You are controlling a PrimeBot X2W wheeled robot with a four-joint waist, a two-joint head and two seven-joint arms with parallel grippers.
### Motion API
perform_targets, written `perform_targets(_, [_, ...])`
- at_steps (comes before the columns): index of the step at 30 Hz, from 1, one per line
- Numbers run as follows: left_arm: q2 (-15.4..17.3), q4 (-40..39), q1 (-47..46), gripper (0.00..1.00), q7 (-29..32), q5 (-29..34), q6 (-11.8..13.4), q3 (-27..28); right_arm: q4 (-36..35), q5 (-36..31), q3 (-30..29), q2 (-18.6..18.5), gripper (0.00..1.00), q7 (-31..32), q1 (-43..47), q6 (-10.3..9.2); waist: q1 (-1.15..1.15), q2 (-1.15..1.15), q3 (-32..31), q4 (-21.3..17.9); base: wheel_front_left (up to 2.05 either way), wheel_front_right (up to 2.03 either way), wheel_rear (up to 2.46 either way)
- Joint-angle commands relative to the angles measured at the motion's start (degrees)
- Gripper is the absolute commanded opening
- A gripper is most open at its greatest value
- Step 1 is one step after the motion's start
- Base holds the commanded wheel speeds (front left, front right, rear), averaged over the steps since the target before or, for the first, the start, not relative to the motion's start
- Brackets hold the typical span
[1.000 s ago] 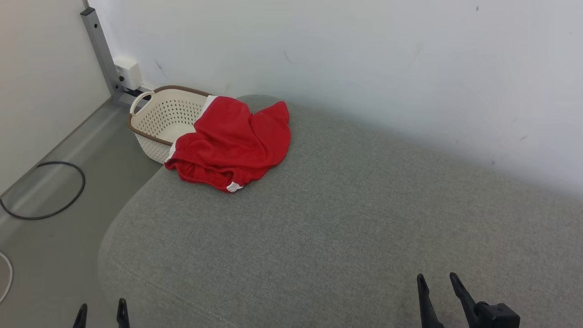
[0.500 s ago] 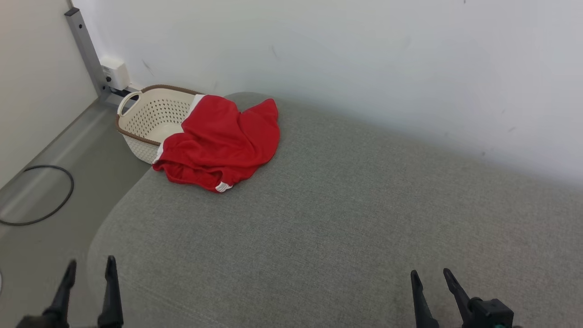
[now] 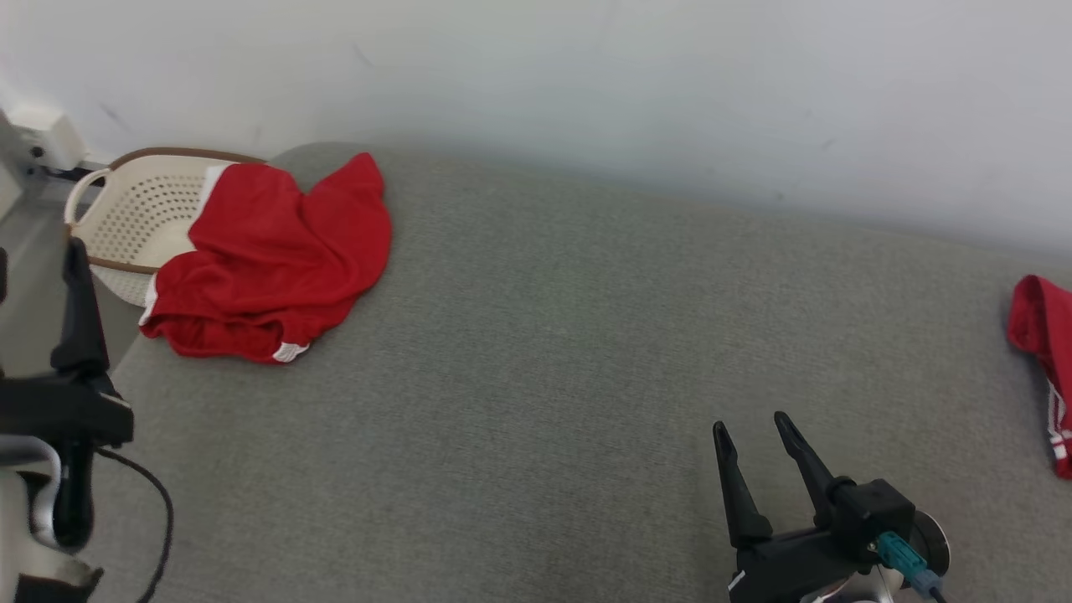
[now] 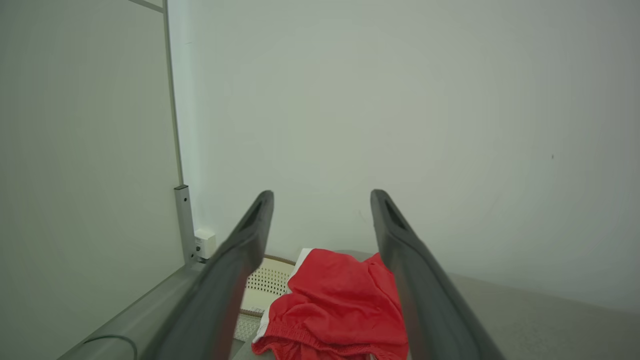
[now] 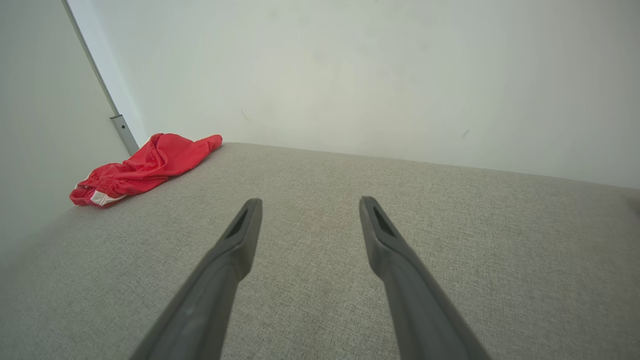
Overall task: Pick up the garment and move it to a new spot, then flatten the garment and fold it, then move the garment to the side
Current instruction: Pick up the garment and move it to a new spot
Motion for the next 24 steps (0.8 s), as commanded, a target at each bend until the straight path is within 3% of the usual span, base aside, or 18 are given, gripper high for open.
perform_targets(1, [0.9,2.4,-2.6,1.0,0.3,-0.9,-0.3,0.4,-0.5,-0.1,0.5,-0.5,1.0,0.0,-1.2,0.02,-0.01,-0.01,4.6,-7.3,0.0,0.0,0.0])
perform_targets(12, [8.7,18.2,-14.1,1.0,3.0,-2.0,-1.6,1.5,-2.3,0.1,1.0,-1.2,1.0,-0.4,-4.7,0.03,-0.01,-0.01,10.9,-18.3,0.0,0.0,0.0])
perform_targets(24, [13.7,33.6,-23.7,1.0,8.6,-3.1,-3.2,-1.0,-3.4,0.4,1.7,-1.5,1.0,-0.8,-7.1,0.02,-0.01,-0.01,17.2,-24.3,0.0,0.0,0.0])
